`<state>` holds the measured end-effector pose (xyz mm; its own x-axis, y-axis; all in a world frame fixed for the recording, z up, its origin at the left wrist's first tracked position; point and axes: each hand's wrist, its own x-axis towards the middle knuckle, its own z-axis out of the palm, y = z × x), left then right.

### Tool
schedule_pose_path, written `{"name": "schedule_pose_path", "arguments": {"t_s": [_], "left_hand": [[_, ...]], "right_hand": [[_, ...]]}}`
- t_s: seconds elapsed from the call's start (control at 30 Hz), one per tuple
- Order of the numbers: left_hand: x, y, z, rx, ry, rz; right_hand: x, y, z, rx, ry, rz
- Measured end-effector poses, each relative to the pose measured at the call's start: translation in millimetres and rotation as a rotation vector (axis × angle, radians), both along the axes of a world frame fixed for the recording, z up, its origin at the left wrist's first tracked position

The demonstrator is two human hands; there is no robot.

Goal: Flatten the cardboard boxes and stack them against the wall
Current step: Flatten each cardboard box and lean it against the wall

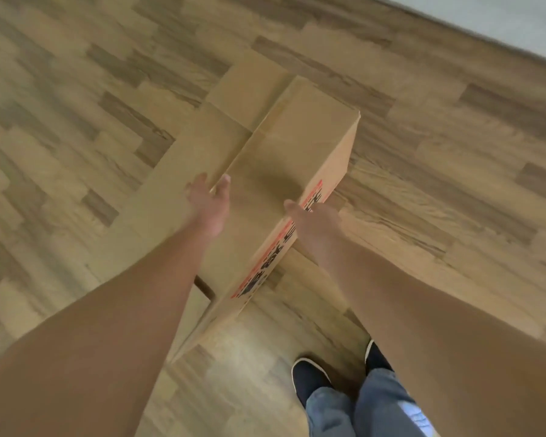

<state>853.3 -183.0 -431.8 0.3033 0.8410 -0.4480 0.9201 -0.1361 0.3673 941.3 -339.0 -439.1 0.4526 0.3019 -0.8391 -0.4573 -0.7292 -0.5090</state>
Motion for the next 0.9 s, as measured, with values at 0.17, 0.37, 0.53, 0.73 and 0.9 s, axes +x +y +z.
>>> {"name": "schedule_pose_path", "arguments": {"t_s": [0.17, 0.37, 0.53, 0.73, 0.9], "left_hand": [[12, 33, -58, 0.134, 0.073, -0.049], [33, 28, -66, 0.114, 0.188, -0.135], [40, -3, -48, 0.067, 0.123, -0.168], [62, -12, 7, 0.069, -0.122, -0.066], [43, 10, 20, -0.134, -0.362, 0.365]], "right_hand": [[-8, 12, -47, 0.043, 0.070, -0.084], [-16, 26, -59, 0.067, 0.160, -0.288], [-24, 6, -38, 0.131, 0.080, -0.435], [-15, -31, 27, 0.109, -0.402, -0.264], [-8, -45, 49, 0.283, -0.814, -0.174]]}}
